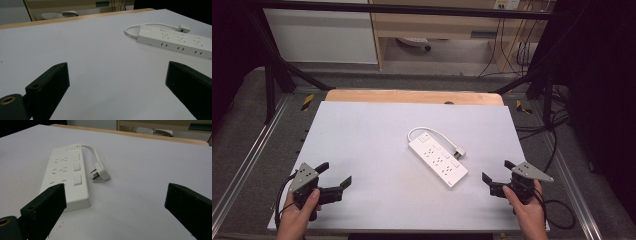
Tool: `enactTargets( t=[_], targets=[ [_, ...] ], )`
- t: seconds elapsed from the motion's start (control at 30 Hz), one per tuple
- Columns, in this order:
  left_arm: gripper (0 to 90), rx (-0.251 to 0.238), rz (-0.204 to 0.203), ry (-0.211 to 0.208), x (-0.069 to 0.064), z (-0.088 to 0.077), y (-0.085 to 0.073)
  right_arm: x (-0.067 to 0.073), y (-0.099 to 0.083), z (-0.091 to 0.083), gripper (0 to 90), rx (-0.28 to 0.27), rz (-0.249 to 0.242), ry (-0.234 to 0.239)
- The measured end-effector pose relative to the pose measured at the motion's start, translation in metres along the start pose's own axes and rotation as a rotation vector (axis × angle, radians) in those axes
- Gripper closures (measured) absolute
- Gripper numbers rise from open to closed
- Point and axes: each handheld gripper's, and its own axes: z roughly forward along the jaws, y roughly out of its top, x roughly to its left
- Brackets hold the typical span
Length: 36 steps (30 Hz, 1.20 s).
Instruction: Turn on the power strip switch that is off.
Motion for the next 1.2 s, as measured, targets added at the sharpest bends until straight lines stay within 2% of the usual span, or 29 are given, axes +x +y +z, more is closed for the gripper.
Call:
enactTargets(
  t=[0.17,0.2,0.3,0.37,0.47,0.6,0.77,0.87,0.97,1.2],
  targets=[
    [5.0,0.003,-0.008,0.003,0.001,0.001,-0.001,0.0,0.002,-0.002,4.7,0.0,0.008,0.01],
    [5.0,-0.001,-0.012,0.001,0.0,0.001,0.0,0.0,0.003,-0.004,4.4,-0.005,0.023,0.025],
    [5.0,-0.001,-0.007,-0.001,0.0,0.0,0.0,0.001,0.006,-0.006,4.0,0.0,0.032,0.032],
    [5.0,0.0,-0.005,0.005,0.001,0.0,0.0,0.001,0.007,-0.006,3.2,0.02,0.062,0.035],
    [5.0,0.007,-0.003,0.008,0.001,0.001,-0.001,0.002,0.01,-0.008,2.5,0.031,0.079,0.038],
    [5.0,0.015,-0.003,0.005,0.0,0.002,-0.002,0.005,0.016,-0.011,2.8,0.024,0.067,0.036],
    [5.0,0.022,-0.005,0.012,0.001,0.003,-0.003,0.013,0.032,-0.011,3.3,0.029,0.017,0.043],
    [5.0,0.025,-0.007,0.009,0.001,0.003,-0.003,0.017,0.04,-0.008,4.3,0.036,-0.009,0.016],
    [5.0,0.017,0.012,0.002,0.0,0.002,-0.003,0.022,0.047,-0.005,4.8,0.04,-0.029,0.028],
    [4.5,0.014,-0.003,0.021,0.0,0.002,-0.003,0.026,0.062,0.001,5.8,0.031,-0.048,0.058]
  ],
)
